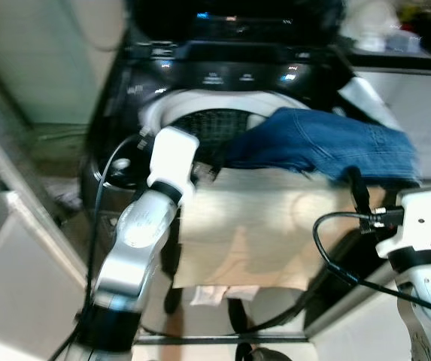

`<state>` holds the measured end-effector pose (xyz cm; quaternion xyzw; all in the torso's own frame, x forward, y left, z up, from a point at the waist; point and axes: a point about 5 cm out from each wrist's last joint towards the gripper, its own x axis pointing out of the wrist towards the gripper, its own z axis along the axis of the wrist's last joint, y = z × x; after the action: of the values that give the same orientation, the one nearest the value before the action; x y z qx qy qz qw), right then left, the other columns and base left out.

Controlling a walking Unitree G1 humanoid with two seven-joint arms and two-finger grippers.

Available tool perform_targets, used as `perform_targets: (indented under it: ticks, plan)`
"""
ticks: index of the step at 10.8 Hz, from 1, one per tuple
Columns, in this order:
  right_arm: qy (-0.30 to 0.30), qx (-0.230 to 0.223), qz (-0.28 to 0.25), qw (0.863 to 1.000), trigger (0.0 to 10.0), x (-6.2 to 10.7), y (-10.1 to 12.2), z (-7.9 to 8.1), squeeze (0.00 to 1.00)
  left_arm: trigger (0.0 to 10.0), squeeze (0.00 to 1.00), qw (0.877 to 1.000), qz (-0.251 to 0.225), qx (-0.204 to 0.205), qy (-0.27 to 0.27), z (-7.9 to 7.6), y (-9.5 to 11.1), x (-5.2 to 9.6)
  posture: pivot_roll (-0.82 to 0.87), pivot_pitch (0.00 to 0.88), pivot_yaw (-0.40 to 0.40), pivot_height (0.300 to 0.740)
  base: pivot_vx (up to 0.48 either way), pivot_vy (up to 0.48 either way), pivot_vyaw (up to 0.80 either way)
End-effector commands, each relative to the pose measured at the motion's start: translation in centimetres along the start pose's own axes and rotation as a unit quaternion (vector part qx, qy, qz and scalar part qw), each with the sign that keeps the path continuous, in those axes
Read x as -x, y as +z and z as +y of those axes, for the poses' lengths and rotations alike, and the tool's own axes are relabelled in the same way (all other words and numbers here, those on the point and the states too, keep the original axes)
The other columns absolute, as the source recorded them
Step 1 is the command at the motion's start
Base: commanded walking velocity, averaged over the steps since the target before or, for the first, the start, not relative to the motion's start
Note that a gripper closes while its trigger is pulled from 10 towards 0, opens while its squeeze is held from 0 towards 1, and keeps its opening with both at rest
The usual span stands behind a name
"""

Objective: Clothes washing

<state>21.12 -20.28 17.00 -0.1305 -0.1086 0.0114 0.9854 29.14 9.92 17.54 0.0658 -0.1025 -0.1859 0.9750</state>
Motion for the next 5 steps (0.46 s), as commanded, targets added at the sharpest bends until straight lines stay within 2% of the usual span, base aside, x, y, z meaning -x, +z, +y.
perform_targets:
  ticks: [1,2,3,5]
  plan:
    - [-0.004,0.005,-0.001,1.000,10.0,0.3,-0.2,-0.2,0.00,10.0,0.00,1.000,-0.019,-0.020,-0.004,-0.1,0.7,0.5,-0.14,0.000,-0.016,0.740,0.000,0.000,0.00]
    - [-0.001,-0.003,0.008,1.000,10.0,0.6,-2.0,-0.2,0.00,10.0,0.00,0.999,-0.004,-0.027,-0.018,-0.3,-0.1,1.8,-0.12,0.000,-0.022,0.740,0.000,0.000,0.00]
    - [0.003,-0.019,0.014,1.000,10.0,0.3,-4.0,-0.3,0.00,10.0,0.00,0.999,0.013,-0.027,-0.022,-0.3,-0.8,2.5,-0.10,0.000,-0.031,0.740,0.000,0.000,0.00]
    - [0.008,-0.029,0.022,0.999,10.0,-0.4,-5.4,-0.3,0.00,10.0,0.00,0.999,0.028,-0.013,-0.012,-0.1,-1.1,2.8,-0.09,0.000,-0.041,0.740,0.000,0.000,0.00]
